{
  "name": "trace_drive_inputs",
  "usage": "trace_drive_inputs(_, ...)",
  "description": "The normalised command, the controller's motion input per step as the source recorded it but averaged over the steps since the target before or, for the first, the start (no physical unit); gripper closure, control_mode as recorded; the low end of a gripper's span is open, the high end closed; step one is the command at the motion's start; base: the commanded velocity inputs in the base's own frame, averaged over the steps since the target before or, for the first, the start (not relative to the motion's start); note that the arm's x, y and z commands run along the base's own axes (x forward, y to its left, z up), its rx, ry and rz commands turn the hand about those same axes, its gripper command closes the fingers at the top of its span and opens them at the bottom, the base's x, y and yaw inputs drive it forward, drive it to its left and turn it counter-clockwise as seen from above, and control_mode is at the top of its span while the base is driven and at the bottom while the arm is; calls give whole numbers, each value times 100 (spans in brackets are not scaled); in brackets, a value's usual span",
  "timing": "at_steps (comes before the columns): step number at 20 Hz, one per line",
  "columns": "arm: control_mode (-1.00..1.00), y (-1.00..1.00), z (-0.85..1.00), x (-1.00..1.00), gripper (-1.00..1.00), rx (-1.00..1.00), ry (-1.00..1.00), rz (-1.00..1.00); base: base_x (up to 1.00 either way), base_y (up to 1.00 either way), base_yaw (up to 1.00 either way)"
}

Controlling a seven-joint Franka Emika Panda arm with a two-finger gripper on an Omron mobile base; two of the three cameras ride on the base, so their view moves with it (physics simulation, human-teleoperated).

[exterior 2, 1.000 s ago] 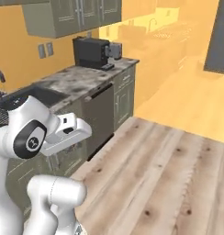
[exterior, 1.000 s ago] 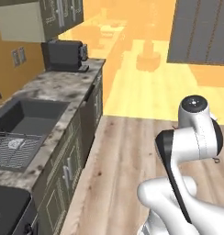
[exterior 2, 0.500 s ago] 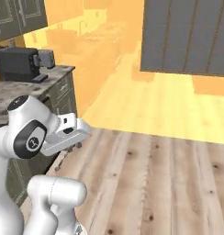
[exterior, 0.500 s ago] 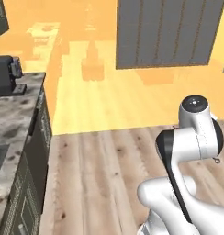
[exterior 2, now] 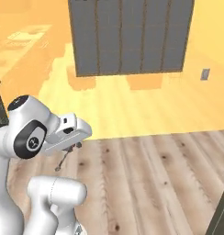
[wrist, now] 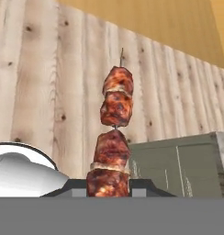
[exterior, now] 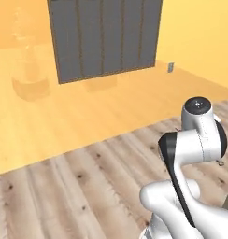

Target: Place the cold items (eggplant and corn) from the fridge in one tupperware on the dining counter. Place the warm items (kebab skewer and hot dog) in the stove area in another tupperware.

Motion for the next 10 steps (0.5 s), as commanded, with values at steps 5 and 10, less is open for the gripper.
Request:
trace_drive_inputs(5, 100, 0, 0, 0, 100, 0, 0, 0, 62, -12, -60)
trace_drive_inputs(10, 100, 0, 0, 0, 100, 0, 0, 0, 71, -5, -58)
